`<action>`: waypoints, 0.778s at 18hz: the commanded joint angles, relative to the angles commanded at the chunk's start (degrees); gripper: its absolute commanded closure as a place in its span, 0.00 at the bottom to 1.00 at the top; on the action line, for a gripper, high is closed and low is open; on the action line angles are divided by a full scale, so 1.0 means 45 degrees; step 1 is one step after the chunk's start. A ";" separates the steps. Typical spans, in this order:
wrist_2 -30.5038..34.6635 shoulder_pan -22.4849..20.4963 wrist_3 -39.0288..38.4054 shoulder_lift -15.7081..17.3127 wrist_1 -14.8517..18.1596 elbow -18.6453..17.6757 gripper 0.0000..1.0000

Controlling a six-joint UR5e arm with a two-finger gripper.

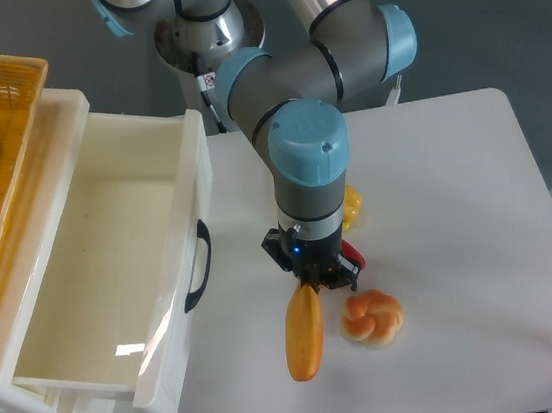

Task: Place the long bread in the upper white drawer
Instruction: 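Hold the baguette in the gripper and shift it slightly above the table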

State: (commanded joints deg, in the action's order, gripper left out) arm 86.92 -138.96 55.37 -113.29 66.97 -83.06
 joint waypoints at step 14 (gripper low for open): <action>0.0313 -0.0352 0.0020 0.0293 0.0039 0.0234 1.00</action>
State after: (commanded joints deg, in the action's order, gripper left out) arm 88.33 -140.54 55.46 -111.97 67.15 -82.00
